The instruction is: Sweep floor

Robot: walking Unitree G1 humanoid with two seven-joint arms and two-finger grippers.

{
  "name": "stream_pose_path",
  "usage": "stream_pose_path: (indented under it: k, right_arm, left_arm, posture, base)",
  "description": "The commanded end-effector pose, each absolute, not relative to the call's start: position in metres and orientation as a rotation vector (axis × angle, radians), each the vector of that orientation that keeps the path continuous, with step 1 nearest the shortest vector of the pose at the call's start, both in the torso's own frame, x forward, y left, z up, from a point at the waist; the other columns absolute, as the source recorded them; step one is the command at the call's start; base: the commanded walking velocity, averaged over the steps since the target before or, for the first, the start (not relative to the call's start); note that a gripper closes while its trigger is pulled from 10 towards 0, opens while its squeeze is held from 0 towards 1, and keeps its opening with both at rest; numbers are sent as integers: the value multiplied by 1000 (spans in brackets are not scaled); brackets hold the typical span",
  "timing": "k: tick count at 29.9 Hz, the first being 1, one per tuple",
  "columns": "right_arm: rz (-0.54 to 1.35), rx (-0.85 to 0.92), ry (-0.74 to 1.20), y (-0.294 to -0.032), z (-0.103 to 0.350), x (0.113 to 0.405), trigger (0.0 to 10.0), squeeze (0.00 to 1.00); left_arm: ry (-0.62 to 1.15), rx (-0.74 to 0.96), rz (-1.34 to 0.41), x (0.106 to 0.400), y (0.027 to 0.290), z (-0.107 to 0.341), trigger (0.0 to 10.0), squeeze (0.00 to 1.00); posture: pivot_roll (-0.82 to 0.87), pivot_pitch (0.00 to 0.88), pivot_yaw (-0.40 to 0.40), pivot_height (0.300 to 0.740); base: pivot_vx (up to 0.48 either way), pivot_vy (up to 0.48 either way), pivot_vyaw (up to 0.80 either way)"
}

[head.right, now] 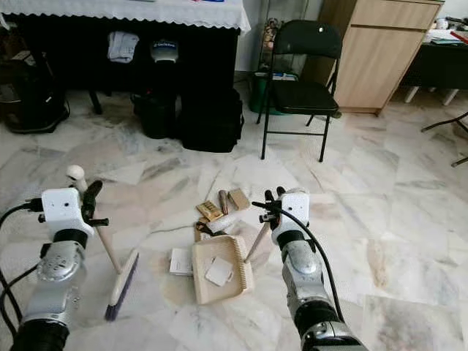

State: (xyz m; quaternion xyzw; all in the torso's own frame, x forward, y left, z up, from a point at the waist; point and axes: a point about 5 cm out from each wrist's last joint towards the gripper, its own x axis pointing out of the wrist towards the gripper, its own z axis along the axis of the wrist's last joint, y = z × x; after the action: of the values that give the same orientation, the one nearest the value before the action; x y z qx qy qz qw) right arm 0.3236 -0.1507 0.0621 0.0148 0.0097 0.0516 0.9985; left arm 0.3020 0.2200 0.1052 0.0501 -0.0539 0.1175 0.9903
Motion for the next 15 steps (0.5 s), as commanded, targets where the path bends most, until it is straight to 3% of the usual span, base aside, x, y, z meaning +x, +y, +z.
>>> stream_pose_path:
  k: [1, 15]
  right_arm:
    - [82, 38, -96, -154, 85, 331, 10000, 0]
    - [58, 43, -202, -148, 106, 332, 10000, 0]
  left_arm:
    - [-185, 81, 228, 306, 214, 119, 10000, 0]
    - [-222, 9, 245, 307, 195, 120, 10000, 0]
  posture:
    - [26, 0, -90, 740]
    - [22, 0, -97, 740]
  base:
    - [0, 0, 0]
    - [0, 0, 0]
